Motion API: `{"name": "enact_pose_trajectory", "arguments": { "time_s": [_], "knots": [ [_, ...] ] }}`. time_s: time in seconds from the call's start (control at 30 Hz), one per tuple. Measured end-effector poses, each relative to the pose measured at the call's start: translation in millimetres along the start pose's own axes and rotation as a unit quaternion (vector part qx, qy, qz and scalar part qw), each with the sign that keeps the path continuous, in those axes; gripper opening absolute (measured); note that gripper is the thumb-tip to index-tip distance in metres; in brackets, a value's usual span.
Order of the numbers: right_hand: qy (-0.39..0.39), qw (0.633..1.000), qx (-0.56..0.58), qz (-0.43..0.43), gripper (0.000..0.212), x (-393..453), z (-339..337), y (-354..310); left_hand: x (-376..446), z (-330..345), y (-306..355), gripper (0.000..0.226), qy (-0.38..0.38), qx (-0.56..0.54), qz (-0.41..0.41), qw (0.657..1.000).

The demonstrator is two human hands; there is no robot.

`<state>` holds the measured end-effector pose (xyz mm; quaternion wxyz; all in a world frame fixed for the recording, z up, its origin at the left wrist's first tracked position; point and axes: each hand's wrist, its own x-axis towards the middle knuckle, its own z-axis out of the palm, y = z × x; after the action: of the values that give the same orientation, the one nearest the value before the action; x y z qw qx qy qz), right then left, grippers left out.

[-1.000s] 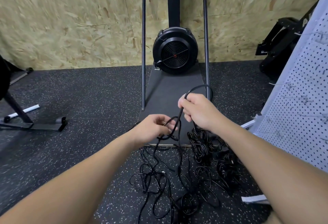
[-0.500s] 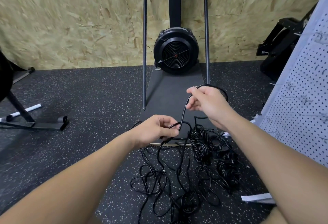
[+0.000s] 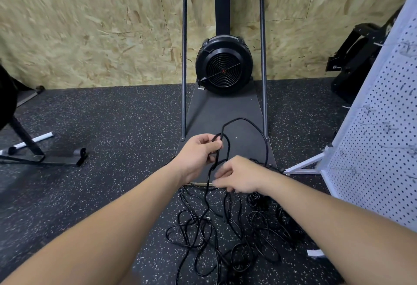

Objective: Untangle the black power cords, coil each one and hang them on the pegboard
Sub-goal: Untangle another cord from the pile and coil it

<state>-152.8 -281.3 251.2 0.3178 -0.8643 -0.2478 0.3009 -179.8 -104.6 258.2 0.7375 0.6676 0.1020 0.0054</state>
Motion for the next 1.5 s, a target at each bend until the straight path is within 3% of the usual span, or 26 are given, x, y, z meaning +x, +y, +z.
{"name": "enact_pose_trajectory", "arguments": {
  "time_s": [0.1,0.27,0.47,0.6,0.8,0.93,1.03,1.1,1.17,1.3,1.4,1.5],
  "knots": [
    [-0.005,0.994,0.107,0.004,0.031,4,23,-2,2,4,1,0.005,0.008,-0.01,0.007,1.0],
    [0.052,0.975,0.215,0.01,0.016,11,39,-9,4,-1,2,0.008,0.005,-0.01,0.015,1.0],
    [0.119,0.975,0.186,-0.03,0.025,0,18,-29,7,-22,1,0.018,0.099,0.119,0.056,0.986],
    [0.186,0.968,0.145,-0.089,0.024,-2,-7,-36,1,-29,1,0.011,0.07,0.112,0.055,0.99],
    [0.302,0.921,0.202,-0.141,0.031,-15,-47,-46,-12,-18,0,0.035,0.006,0.119,0.049,0.992],
    [0.36,0.87,0.281,-0.186,0.033,-16,-69,-50,-17,-15,-7,0.033,-0.053,0.186,0.041,0.98],
    [0.353,0.845,0.345,-0.206,0.031,-16,-79,-48,-18,-11,-10,0.002,-0.051,0.188,0.036,0.98],
    [0.315,0.838,0.388,-0.218,0.024,-18,-82,-49,-16,-9,-11,0.018,-0.021,0.202,0.057,0.977],
    [0.288,0.868,0.357,-0.189,0.021,-18,-81,-45,-14,-7,-8,0.023,0.01,0.187,0.067,0.98],
    [0.216,0.965,0.141,-0.053,0.012,-21,-64,-30,-11,-5,5,0.029,0.046,0.117,0.059,0.99],
    [0.094,0.992,0.077,-0.046,0.009,-20,-44,-25,-8,-2,14,0.029,0.036,0.053,0.056,0.996],
    [0.05,0.996,-0.018,-0.065,0.017,-16,-33,-19,-5,-1,17,0.033,0.031,0.04,0.062,0.997]
  ]
}}
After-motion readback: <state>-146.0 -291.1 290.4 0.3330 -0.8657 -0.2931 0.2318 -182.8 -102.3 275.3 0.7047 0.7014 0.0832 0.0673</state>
